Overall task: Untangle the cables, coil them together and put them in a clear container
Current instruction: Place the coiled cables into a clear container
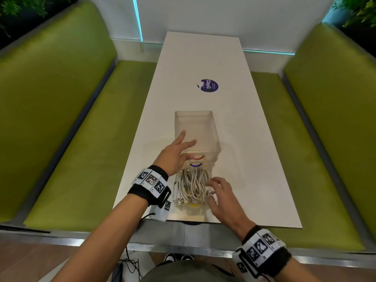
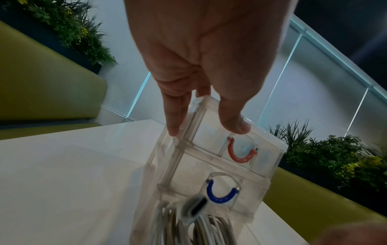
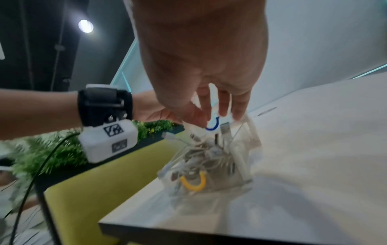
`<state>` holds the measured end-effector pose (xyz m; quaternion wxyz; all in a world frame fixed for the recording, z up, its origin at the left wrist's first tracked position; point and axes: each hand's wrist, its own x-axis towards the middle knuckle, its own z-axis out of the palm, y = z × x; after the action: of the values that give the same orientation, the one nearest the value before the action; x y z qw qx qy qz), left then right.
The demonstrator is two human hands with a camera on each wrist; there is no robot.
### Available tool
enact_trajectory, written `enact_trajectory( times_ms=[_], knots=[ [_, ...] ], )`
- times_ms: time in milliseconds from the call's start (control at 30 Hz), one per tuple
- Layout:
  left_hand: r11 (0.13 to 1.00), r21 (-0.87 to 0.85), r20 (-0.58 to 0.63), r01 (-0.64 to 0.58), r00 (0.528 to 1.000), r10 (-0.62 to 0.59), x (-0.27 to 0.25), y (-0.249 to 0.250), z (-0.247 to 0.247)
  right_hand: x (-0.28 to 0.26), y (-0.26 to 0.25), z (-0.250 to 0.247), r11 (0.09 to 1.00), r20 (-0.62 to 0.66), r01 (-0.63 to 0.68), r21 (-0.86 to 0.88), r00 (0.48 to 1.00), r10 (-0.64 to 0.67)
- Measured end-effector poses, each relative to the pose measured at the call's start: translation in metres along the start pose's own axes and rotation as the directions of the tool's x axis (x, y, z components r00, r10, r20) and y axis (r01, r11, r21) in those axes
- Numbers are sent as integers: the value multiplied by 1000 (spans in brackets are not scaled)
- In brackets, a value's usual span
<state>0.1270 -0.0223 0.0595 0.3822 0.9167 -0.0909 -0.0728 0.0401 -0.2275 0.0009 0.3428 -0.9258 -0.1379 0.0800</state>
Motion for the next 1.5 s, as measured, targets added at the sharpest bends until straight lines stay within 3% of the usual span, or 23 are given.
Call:
enact_trajectory(
  times_ms=[167,300,467,600,700,767,833,967,1067,1267,1367,1433,1500],
  knots=[
    [1000,7,0,7,1000,-7,-1,3,0,3,14,-4,999,161,45,-17,986,-42],
    [999,25,13,21,1000,-21,0,5,-3,11,9,7,995,155,70,-68,986,-59],
    [1000,-26,27,11,1000,-10,-1,6,-3,12,-10,12,973,281,110,-205,959,-50],
    [1000,-13,35,6,999,-5,1,5,-3,8,-25,4,982,17,95,-166,995,-93],
    [1000,-14,31,3,1000,-3,2,3,-2,22,-41,12,950,-46,256,-177,962,-268],
    [1000,-14,30,5,1000,-4,3,0,-1,35,-47,21,900,35,388,-199,920,-389],
    [1000,-5,34,2,999,-2,4,-2,-1,44,-49,28,870,154,444,-213,895,-419],
    [1000,-8,39,-12,999,12,6,-5,-1,39,-40,29,878,312,409,-251,892,-326],
    [1000,0,32,-16,999,16,6,-6,-1,43,-42,29,881,354,368,-298,899,-256],
    [1000,9,37,-25,999,25,6,-6,-2,68,-85,44,707,483,341,-619,876,0],
    [1000,15,51,-14,999,13,8,-8,-2,72,-89,40,797,444,255,-548,896,19],
    [1000,20,44,-19,999,18,8,-9,-1,68,-73,32,900,358,223,-373,930,-82],
    [999,18,33,-30,999,29,8,-10,-1,56,-47,27,907,247,298,-297,942,-228]
  ],
)
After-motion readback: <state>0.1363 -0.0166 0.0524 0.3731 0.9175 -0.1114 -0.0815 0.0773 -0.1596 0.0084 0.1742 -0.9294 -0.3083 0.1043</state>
